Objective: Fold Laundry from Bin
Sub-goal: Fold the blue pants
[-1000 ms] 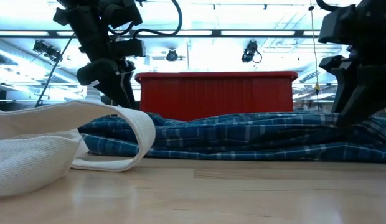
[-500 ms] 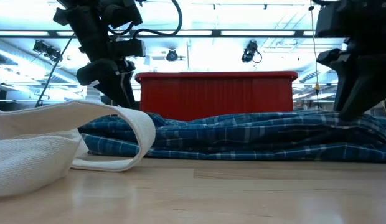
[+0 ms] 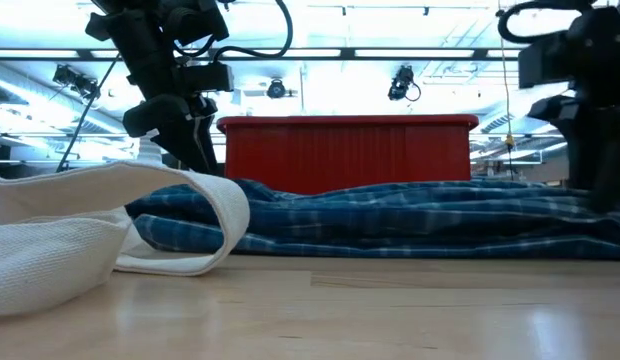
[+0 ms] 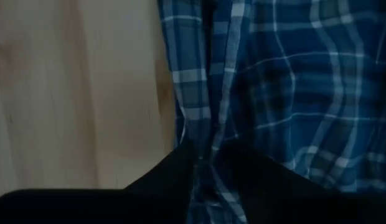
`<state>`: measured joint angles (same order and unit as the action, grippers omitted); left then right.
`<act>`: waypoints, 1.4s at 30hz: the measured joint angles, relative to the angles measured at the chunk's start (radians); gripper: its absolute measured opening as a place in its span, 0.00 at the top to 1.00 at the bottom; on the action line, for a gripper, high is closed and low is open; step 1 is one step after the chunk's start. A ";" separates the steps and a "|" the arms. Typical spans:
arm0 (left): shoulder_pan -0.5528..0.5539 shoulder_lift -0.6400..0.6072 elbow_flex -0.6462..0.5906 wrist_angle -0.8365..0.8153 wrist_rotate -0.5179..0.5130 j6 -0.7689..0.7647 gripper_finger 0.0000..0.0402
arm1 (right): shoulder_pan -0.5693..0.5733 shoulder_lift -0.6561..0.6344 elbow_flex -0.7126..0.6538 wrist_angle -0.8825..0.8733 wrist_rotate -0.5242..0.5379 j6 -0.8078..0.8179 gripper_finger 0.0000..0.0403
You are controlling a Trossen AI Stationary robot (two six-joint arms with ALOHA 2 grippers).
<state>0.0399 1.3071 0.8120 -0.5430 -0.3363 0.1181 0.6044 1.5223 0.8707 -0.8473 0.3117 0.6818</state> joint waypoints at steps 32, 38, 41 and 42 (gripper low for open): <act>0.102 0.252 -0.001 0.370 0.149 0.165 0.48 | 0.134 0.000 0.068 -0.315 0.087 0.312 0.51; 0.174 0.360 0.002 0.348 0.154 0.177 0.48 | 0.139 0.000 0.067 -0.342 0.076 0.320 0.51; 0.204 0.363 0.006 0.302 0.122 0.149 0.48 | 0.141 0.000 0.067 -0.344 0.088 0.304 0.51; 0.212 0.357 0.006 0.284 0.115 0.141 0.48 | 0.141 0.000 0.067 -0.345 0.100 0.292 0.51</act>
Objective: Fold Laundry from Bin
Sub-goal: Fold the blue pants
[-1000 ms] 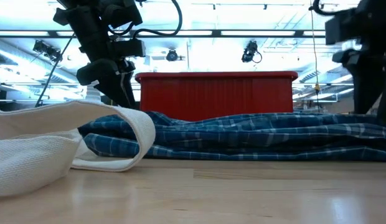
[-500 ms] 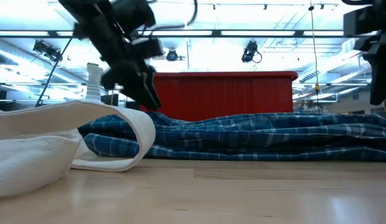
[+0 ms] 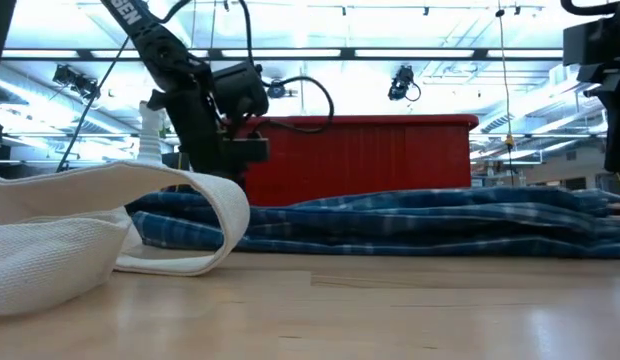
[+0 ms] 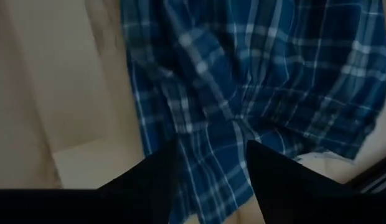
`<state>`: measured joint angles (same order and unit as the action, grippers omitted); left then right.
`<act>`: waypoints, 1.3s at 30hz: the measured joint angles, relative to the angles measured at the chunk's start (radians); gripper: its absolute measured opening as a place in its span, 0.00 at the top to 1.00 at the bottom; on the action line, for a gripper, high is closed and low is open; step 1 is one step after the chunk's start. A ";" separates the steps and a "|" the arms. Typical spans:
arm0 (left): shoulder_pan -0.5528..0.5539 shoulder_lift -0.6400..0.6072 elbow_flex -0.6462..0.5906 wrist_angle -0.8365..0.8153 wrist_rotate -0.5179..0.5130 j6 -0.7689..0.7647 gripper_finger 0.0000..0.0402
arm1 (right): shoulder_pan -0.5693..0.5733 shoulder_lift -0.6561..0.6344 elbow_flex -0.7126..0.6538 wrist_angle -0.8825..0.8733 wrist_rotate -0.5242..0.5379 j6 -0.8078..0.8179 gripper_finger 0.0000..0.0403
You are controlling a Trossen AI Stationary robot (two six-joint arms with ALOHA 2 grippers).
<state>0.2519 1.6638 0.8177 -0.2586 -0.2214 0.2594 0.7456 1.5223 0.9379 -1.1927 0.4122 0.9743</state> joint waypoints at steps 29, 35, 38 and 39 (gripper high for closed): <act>-0.089 -0.311 -0.006 -0.206 -0.029 -0.042 0.48 | -0.091 0.112 -0.077 0.215 0.258 -0.319 0.25; -0.109 -0.310 -0.006 -0.211 -0.028 -0.046 0.48 | -0.114 0.112 -0.127 0.314 0.246 -0.392 0.26; -0.111 -0.310 -0.006 -0.211 -0.028 -0.046 0.48 | -0.121 0.112 -0.130 0.316 0.249 -0.399 0.30; -0.111 -0.310 -0.006 -0.211 -0.028 -0.046 0.48 | -0.123 0.112 -0.130 0.316 0.249 -0.404 0.31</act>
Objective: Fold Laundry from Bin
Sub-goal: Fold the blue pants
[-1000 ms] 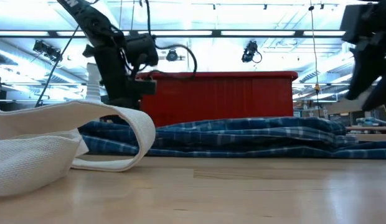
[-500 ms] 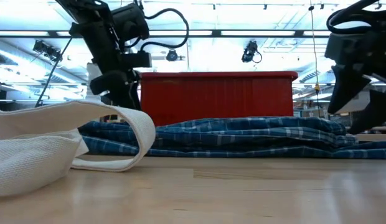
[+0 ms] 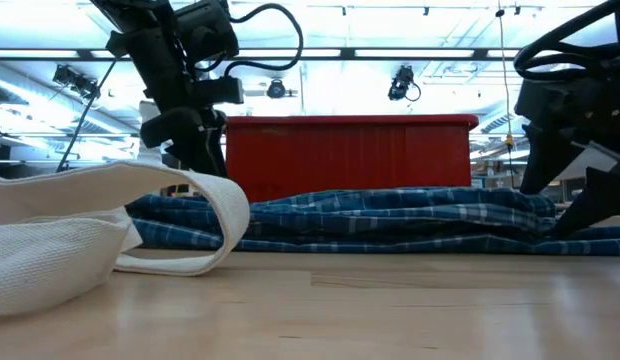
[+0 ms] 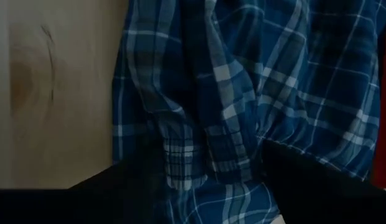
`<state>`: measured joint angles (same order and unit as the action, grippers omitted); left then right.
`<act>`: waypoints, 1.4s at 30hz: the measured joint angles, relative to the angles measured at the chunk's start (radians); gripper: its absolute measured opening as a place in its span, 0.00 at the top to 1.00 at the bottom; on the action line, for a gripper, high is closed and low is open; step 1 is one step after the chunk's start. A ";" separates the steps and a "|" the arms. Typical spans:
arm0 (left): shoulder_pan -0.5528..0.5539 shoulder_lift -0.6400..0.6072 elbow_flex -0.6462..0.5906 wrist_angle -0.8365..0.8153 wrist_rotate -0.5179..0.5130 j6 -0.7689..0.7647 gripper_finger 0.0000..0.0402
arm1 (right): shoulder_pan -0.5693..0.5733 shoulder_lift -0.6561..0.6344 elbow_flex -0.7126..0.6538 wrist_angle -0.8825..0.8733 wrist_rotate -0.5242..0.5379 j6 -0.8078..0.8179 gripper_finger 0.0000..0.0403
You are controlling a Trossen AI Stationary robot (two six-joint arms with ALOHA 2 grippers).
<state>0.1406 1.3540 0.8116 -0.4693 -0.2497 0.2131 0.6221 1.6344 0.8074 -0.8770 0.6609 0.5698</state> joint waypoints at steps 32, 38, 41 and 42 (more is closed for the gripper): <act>0.000 0.000 0.000 0.000 0.000 -0.002 0.48 | -0.017 0.000 0.000 -0.014 -0.029 -0.013 0.82; 0.000 0.000 0.000 0.000 0.000 -0.002 0.48 | -0.017 0.000 0.000 -0.018 -0.033 -0.015 0.93; 0.000 0.000 0.000 0.000 0.000 -0.001 0.48 | -0.017 0.000 0.017 -0.072 -0.034 -0.016 0.97; 0.000 0.000 0.000 0.000 0.000 -0.001 0.48 | -0.017 0.000 0.028 -0.098 -0.034 -0.013 0.97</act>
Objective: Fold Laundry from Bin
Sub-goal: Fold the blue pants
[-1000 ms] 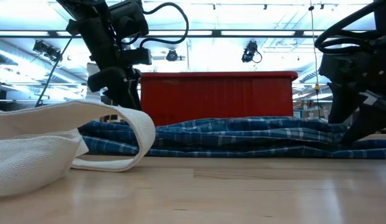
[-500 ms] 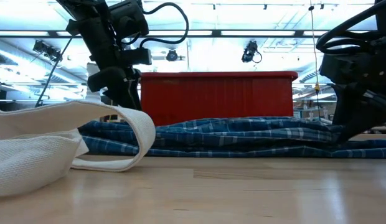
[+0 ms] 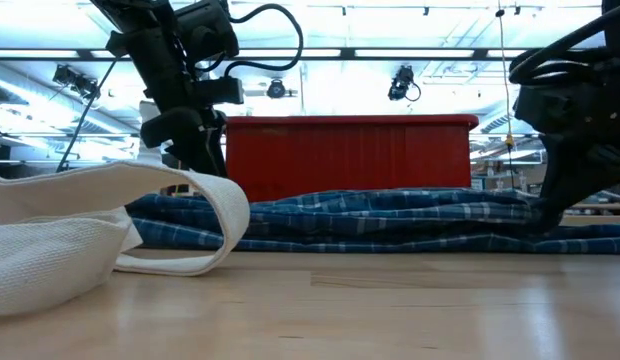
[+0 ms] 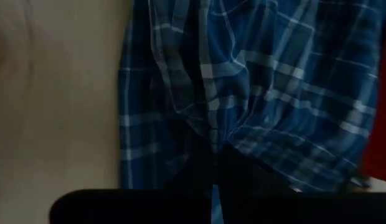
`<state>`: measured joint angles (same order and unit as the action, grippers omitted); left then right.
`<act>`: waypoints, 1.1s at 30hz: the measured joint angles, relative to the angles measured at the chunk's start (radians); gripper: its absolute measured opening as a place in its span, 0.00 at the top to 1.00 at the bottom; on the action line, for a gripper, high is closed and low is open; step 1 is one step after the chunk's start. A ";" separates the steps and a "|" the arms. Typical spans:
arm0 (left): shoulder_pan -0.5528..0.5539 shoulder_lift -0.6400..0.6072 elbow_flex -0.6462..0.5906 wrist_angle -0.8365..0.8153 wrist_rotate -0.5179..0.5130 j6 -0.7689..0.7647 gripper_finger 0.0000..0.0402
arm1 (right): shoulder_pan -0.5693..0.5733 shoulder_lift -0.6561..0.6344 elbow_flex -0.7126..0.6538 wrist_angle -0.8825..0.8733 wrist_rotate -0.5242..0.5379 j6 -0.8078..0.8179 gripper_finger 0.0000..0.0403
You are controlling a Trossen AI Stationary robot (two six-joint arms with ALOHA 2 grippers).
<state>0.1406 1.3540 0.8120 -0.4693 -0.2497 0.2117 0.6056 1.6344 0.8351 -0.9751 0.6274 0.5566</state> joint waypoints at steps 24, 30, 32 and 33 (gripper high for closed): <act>-0.032 0.000 0.000 0.108 0.000 0.013 0.48 | -0.013 -0.001 0.256 -0.595 0.230 0.029 0.96; -0.064 -0.014 0.000 0.046 0.000 0.001 0.48 | -0.056 0.000 0.288 -0.597 0.232 0.019 0.96; -0.076 -0.028 0.000 -0.013 0.000 -0.001 0.48 | -0.062 0.000 0.282 -0.594 0.168 0.014 0.96; -0.082 -0.034 0.001 -0.036 0.001 -0.005 0.48 | -0.064 0.000 0.277 -0.596 0.132 0.005 0.96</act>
<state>0.0586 1.3201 0.8125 -0.5052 -0.2492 0.2066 0.5413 1.6348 1.1122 -1.5711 0.7597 0.5611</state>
